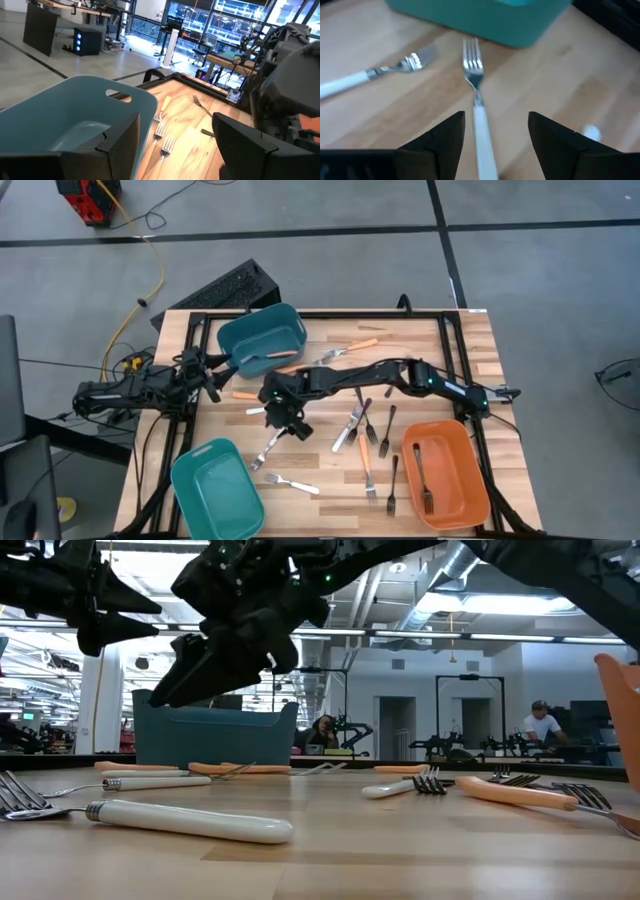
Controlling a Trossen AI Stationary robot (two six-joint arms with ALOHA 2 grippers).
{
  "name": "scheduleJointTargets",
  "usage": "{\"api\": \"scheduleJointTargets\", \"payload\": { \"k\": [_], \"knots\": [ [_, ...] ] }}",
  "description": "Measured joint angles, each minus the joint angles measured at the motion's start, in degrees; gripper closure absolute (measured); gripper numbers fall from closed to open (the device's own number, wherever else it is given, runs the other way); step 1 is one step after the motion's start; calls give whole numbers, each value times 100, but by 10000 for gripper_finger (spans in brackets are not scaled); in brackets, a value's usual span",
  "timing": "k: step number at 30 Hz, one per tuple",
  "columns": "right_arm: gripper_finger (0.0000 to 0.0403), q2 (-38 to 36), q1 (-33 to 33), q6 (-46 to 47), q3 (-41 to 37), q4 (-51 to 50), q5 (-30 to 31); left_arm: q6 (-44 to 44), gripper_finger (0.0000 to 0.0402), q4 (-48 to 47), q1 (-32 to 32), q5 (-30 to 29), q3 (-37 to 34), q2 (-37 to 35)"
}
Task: Sort silverware by color (type)
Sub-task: Put the white fork into the green bin
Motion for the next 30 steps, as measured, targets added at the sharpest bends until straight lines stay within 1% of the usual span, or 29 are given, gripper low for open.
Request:
{"api": "scheduleJointTargets", "payload": {
  "k": [2, 4, 10, 15, 21, 24, 30],
  "knots": [
    [158, 32, -42, 105, -17, -63, -310, -2, 167, 1, -1, -2, -1, -1],
    [158, 29, -81, 151, -13, -67, -436, -3, 167, 5, -1, -7, -1, 1],
    [158, 17, -126, -61, -9, -145, -371, -101, 167, 21, -1, -26, -1, 1],
    [158, 17, -58, -48, -9, 236, -272, -204, 167, 18, 0, -22, -1, 1],
    [158, 17, 223, 61, -7, 792, -226, -315, 167, 18, -1, -20, -1, -1],
    [159, 17, 340, 15, -7, 880, -73, -315, 167, 18, -1, -17, -1, 1],
    [159, 85, 344, 5, -3, 963, 36, -315, 167, -6, -1, -16, -1, 1]
  ]
}}
